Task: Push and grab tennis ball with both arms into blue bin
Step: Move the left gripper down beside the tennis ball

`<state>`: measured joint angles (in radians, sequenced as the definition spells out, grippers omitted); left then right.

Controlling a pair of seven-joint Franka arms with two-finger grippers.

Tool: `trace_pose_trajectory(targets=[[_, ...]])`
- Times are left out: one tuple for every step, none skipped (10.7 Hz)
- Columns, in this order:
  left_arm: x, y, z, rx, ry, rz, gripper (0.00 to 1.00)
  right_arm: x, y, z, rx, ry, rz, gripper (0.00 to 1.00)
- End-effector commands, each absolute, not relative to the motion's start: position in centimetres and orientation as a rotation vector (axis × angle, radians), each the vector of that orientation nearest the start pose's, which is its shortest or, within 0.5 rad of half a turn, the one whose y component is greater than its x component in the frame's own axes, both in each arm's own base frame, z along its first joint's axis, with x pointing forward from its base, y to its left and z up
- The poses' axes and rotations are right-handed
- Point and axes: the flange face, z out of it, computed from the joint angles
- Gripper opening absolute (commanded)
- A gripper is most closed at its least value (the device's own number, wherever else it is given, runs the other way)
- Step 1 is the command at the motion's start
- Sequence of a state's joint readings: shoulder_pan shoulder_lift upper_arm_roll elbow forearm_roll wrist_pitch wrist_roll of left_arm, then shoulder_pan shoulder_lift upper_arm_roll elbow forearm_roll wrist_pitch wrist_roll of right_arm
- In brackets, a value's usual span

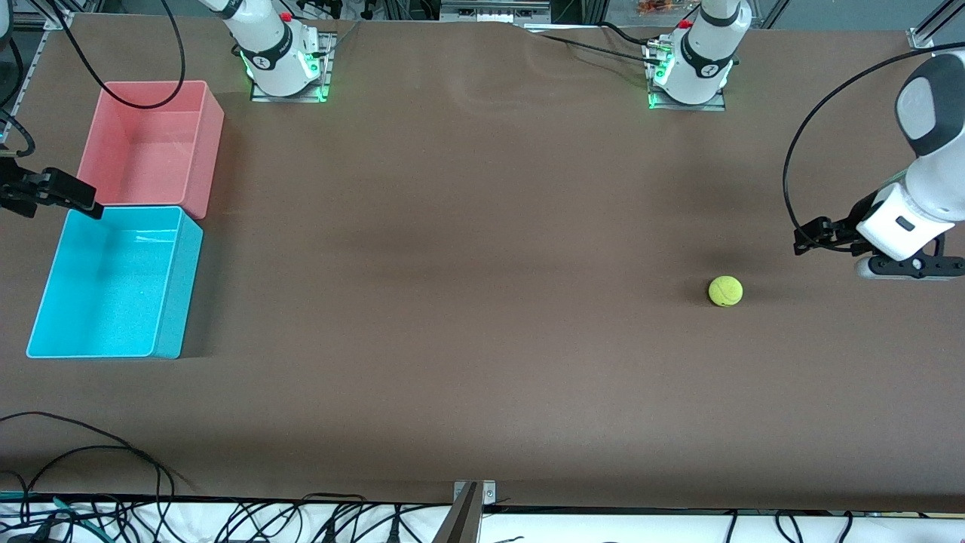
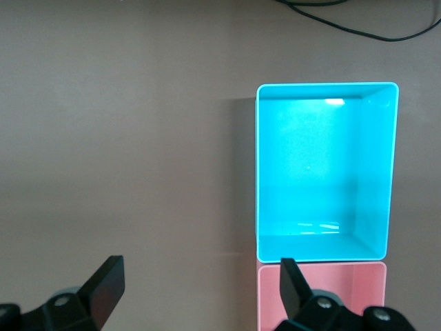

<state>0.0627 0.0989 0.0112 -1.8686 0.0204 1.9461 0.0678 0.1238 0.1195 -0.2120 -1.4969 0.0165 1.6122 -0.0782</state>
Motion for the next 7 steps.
trace_pose_trajectory(targets=[[56.6,6.6,41.5,-3.109,0.02,-0.023,1.0,59.4,-4.4,60.2,-3.154,0.03,-0.015,1.0],[56.4,6.4,40.5,-3.106,0.024,-0.032,1.0,59.4,-4.4,60.1,-3.156,0.027,-0.012,1.0],[56.0,6.3,39.2,-3.098,0.036,-0.045,1.0,59.4,-4.4,60.2,-3.154,0.03,-0.015,1.0],[55.6,6.0,37.8,-3.096,0.051,-0.055,1.0,59.3,-4.4,60.2,-3.157,0.027,-0.012,1.0],[55.2,5.9,36.4,-3.096,0.056,-0.067,1.0,59.3,-4.4,60.2,-3.156,0.029,-0.012,1.0],[54.9,5.8,35.0,-3.096,0.058,-0.069,1.0,59.3,-4.4,60.2,-3.156,0.03,-0.012,1.0],[54.7,5.8,33.5,-3.096,0.06,-0.064,0.98,59.3,-4.4,60.2,-3.156,0.03,-0.012,1.0]])
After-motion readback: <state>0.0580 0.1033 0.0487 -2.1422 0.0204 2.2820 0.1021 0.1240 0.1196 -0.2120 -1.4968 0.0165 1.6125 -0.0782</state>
